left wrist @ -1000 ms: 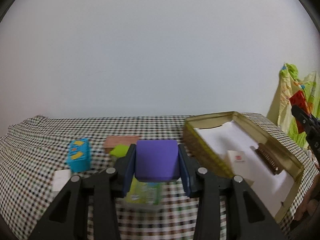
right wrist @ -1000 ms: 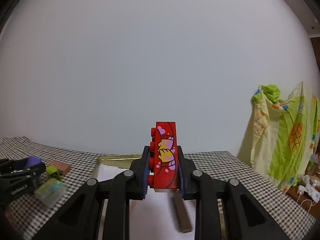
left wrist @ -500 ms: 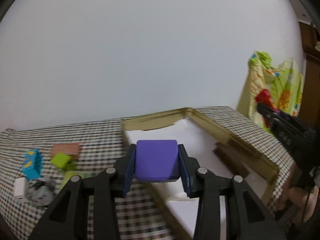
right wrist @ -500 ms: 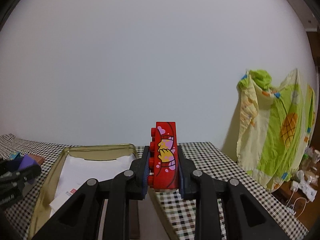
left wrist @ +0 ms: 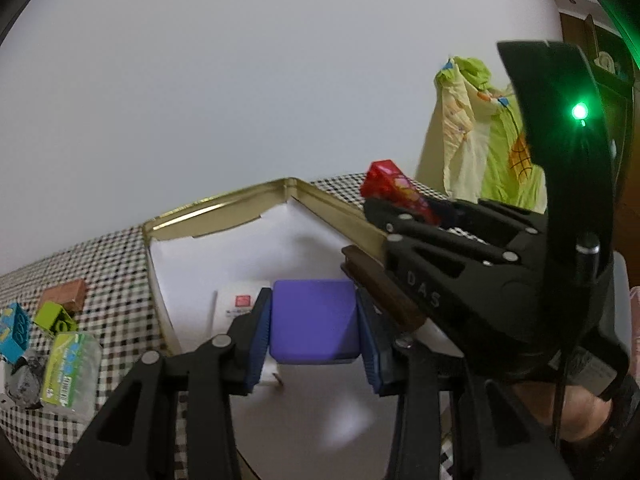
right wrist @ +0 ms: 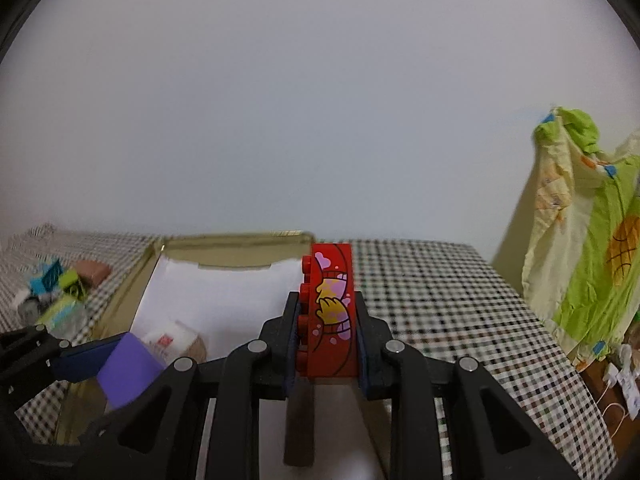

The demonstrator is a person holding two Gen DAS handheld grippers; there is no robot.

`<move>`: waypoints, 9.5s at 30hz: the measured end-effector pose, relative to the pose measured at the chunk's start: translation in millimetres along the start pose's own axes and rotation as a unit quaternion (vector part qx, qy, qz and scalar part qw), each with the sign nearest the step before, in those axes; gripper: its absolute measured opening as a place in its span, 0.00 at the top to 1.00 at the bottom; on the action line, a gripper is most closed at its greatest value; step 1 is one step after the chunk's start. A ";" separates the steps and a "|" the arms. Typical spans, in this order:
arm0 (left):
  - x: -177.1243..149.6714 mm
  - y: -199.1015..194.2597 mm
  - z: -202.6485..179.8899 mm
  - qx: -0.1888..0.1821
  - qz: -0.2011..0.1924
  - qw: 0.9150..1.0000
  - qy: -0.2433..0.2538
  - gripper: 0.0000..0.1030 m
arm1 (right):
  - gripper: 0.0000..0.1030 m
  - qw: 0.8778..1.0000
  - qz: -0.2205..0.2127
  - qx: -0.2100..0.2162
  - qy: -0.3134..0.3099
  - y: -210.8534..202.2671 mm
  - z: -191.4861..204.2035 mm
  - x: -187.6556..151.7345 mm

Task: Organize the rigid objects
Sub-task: 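Carry the purple block and red brick over the gold tin, then lower both blocks into the tin and open both grippers, then withdraw both tools from the tin, then move the left tool toward the white charger while the right tool approaches the green floss box, then grasp the green floss box with the right gripper, then grasp the white plug charger with the left gripper while the right gripper holds the floss box, then carry the charger and floss box over the gold tin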

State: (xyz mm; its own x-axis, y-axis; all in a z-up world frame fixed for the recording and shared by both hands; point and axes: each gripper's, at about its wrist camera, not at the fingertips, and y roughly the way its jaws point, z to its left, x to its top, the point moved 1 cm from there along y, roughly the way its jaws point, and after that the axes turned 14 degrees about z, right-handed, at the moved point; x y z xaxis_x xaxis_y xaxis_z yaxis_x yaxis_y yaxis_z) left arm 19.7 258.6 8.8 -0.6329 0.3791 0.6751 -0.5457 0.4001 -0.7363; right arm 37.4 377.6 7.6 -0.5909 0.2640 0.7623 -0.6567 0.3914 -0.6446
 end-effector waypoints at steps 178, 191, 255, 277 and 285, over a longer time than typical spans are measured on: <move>-93.5 -82.0 358.7 0.260 0.050 0.928 -0.262 0.01 | 0.20 0.989 0.144 0.017 -0.006 18.2 256.2 -26.1; -96.3 -86.6 366.9 0.253 0.045 0.921 -0.292 0.01 | 0.20 0.985 0.162 0.056 -0.022 28.5 269.7 -28.6; -85.8 -106.2 326.9 0.293 -0.050 0.925 -0.236 0.64 | 0.46 0.995 -0.071 0.061 -0.040 -48.1 271.6 -25.6; -88.5 -110.6 328.8 0.285 -0.043 0.924 -0.249 0.64 | 0.46 0.994 -0.086 0.061 -0.037 -52.0 267.9 -23.5; -86.4 -106.9 326.8 0.287 -0.043 0.925 -0.245 0.64 | 0.46 0.994 -0.090 0.058 -0.038 -53.3 267.3 -22.0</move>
State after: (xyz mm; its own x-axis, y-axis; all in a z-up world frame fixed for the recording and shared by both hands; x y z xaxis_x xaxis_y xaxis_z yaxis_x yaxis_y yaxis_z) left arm -46.7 -89.7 14.0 -0.6701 -0.1141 0.7335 -0.7180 -0.1512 -0.6795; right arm -39.8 115.3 9.7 -0.4903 0.1303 0.8618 -0.8019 0.3198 -0.5046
